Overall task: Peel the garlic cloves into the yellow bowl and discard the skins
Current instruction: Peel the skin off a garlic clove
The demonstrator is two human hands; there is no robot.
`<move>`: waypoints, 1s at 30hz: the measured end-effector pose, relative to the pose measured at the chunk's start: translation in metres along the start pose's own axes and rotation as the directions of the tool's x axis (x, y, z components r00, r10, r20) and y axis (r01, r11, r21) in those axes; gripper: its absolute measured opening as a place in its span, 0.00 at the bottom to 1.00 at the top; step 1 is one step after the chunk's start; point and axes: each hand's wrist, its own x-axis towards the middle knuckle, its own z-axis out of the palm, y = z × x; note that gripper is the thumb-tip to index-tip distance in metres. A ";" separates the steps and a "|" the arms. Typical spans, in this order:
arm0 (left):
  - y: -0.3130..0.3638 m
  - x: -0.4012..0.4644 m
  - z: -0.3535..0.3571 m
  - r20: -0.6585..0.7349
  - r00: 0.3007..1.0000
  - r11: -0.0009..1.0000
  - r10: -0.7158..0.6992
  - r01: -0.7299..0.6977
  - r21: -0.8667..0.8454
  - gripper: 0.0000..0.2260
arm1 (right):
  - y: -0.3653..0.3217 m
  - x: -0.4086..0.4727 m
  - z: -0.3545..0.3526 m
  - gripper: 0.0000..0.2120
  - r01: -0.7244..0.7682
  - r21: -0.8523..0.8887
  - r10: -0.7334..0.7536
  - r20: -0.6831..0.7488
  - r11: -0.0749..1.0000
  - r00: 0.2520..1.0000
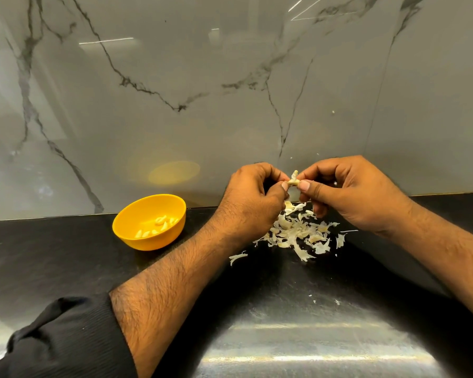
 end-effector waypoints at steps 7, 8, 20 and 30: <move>0.004 -0.002 0.001 -0.066 0.998 0.995 0.009 -0.002 0.097 0.04 | -0.008 -0.008 0.005 0.07 0.247 -0.480 -0.288 -0.011 0.842 0.958; 0.005 -0.002 0.001 -0.070 0.997 0.994 0.007 0.000 0.105 0.04 | -0.008 -0.007 0.005 0.08 0.265 -0.509 -0.312 -0.008 0.819 0.950; 0.001 -0.001 0.001 0.122 0.970 0.826 -0.208 0.242 -0.510 0.06 | -0.009 -0.008 0.005 0.06 0.200 -0.179 -0.227 -0.148 0.963 0.962; 0.003 0.000 0.001 0.110 0.973 0.771 -0.201 0.226 -0.595 0.06 | -0.008 -0.011 0.013 0.07 0.292 -0.163 -0.320 -0.188 0.943 0.929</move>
